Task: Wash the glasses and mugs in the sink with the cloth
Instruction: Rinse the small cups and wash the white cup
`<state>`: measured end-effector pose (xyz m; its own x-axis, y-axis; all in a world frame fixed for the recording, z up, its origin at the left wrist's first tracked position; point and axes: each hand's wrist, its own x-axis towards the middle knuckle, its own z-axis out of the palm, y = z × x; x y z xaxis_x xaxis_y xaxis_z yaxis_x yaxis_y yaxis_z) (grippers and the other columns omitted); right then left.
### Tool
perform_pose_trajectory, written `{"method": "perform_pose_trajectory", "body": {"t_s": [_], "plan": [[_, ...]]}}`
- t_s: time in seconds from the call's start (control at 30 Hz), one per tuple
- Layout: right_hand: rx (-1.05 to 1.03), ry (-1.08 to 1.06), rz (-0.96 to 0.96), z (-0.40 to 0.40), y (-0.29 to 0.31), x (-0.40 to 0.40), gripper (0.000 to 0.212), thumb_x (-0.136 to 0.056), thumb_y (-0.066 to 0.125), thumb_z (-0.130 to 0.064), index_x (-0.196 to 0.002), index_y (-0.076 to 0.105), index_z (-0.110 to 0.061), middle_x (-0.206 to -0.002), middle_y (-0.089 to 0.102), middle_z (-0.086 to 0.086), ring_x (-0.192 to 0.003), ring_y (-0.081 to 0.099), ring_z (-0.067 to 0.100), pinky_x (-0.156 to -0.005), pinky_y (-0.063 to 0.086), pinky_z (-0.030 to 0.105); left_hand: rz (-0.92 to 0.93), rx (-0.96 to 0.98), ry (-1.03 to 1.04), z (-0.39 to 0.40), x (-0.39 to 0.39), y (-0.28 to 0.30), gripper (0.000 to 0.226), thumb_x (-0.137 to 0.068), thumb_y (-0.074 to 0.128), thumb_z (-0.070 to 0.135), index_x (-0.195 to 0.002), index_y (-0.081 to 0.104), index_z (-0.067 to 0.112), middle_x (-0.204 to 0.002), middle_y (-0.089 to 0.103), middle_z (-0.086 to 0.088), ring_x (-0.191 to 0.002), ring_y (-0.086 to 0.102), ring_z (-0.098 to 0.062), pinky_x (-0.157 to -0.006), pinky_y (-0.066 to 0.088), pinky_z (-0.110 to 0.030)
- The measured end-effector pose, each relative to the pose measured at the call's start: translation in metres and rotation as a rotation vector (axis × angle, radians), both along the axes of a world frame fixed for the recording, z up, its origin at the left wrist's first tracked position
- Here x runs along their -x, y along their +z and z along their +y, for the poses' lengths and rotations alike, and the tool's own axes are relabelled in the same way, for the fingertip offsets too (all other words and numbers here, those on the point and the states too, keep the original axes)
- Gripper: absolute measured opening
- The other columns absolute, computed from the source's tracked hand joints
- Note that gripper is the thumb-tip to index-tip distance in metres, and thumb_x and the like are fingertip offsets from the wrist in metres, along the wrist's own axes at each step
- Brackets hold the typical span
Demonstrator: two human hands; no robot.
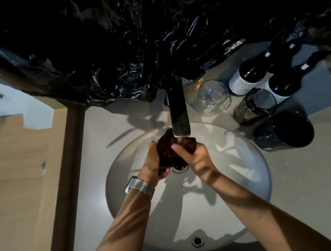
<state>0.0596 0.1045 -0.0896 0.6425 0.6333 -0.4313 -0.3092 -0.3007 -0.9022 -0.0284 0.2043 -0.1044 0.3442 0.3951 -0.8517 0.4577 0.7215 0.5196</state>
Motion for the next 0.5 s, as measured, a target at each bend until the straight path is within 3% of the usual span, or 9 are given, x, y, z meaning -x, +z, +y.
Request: {"method": "perform_pose_trajectory", "body": {"t_s": [0.1,0.2,0.3,0.43,0.5], "plan": [[0.0,0.218,0.004,-0.004,0.002,-0.002,0.012,-0.077,0.079,-0.013,-0.084,0.07,-0.017,-0.077,0.071,-0.005,-0.073,0.067,0.001,-0.071,0.051,0.018,-0.013,0.018,-0.051,-0.007,-0.002,-0.001,0.066,-0.093,0.023,0.071,-0.076,0.055,0.015,-0.049,0.049,-0.001,-0.039,0.043,-0.014,-0.039,0.03,-0.017],[-0.017,0.02,0.0,-0.001,0.006,-0.002,0.009,-0.082,0.075,-0.021,-0.081,0.073,-0.012,-0.076,0.072,0.002,-0.073,0.067,0.009,-0.074,0.053,0.025,0.031,-0.017,-0.007,-0.02,-0.008,0.0,0.069,-0.097,0.018,0.066,-0.077,0.055,0.011,-0.05,0.049,-0.004,-0.039,0.041,-0.015,-0.039,0.028,-0.016],[0.064,-0.153,-0.13,0.003,0.006,0.0,0.026,-0.087,0.068,-0.034,-0.069,0.069,-0.016,-0.069,0.07,0.001,-0.068,0.066,0.015,-0.072,0.053,0.035,0.039,-0.02,0.045,-0.024,-0.01,0.0,0.064,-0.098,0.022,0.064,-0.088,0.056,0.011,-0.059,0.053,-0.006,-0.045,0.045,-0.015,-0.045,0.033,-0.018],[0.094,-0.244,-0.146,-0.006,0.017,-0.002,0.028,-0.091,0.064,-0.03,-0.066,0.068,-0.019,-0.065,0.07,-0.006,-0.066,0.065,0.007,-0.072,0.053,0.026,-0.024,-0.029,0.048,-0.027,0.0,-0.005,0.062,-0.099,0.025,0.062,-0.087,0.058,0.011,-0.061,0.055,-0.003,-0.051,0.048,-0.014,-0.049,0.036,-0.02],[0.109,-0.316,-0.224,-0.02,0.021,-0.015,0.025,-0.091,0.064,-0.031,-0.074,0.068,-0.013,-0.072,0.071,0.005,-0.072,0.065,0.014,-0.074,0.052,0.029,-0.079,-0.006,0.095,-0.023,0.01,-0.008,0.061,-0.096,0.03,0.064,-0.089,0.06,0.011,-0.058,0.059,-0.002,-0.052,0.05,-0.015,-0.048,0.037,-0.02]]}}
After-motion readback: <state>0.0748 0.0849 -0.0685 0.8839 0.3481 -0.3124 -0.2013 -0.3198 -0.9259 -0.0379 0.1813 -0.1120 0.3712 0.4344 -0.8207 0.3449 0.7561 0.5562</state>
